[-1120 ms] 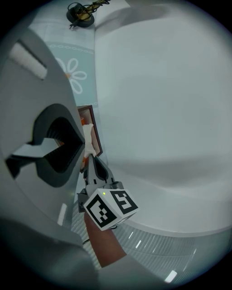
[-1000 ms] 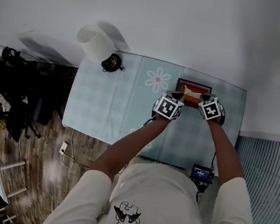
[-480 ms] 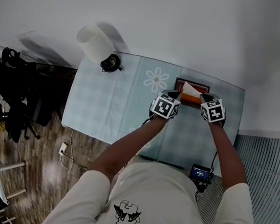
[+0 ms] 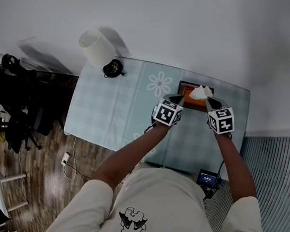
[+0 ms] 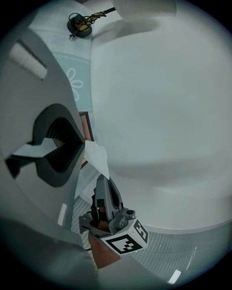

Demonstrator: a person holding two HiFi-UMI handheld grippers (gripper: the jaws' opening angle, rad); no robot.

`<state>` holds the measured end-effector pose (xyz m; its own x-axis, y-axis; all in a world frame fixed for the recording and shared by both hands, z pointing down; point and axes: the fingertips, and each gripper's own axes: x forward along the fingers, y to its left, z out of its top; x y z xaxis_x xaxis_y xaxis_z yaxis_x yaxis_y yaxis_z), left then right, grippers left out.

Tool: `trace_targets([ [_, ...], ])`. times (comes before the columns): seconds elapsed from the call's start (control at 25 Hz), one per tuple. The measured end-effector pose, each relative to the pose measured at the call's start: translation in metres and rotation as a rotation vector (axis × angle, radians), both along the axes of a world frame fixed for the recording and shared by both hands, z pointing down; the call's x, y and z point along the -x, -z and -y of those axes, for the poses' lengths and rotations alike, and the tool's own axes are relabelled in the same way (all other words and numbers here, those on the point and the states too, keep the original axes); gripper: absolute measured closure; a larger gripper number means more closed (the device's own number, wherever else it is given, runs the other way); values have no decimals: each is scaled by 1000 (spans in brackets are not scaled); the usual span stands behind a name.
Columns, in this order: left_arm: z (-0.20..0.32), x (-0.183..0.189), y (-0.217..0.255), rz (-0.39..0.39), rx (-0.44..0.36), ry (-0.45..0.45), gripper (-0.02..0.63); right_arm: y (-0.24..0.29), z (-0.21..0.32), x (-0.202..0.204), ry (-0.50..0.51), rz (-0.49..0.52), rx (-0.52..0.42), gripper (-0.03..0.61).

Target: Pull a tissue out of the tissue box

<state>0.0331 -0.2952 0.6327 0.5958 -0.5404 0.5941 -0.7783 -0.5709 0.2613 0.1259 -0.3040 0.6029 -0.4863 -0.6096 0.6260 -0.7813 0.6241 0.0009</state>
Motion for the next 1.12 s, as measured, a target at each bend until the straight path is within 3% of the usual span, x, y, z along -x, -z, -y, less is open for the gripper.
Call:
trace_targets([
  [0.28, -18, -9, 33, -24, -80, -38, 607, 38, -24, -7, -63, 88, -67, 565],
  [0.6, -47, 4, 66, -147, -76, 5, 607, 80, -58, -4, -123, 202, -117, 565],
  [0.84, -84, 4, 102, -131, -177, -88, 607, 110, -89, 2, -147, 267, -167, 565],
  [1.12, -122, -7, 132, -228, -181, -133, 607, 120, -115, 16, -164, 337, -179, 565],
])
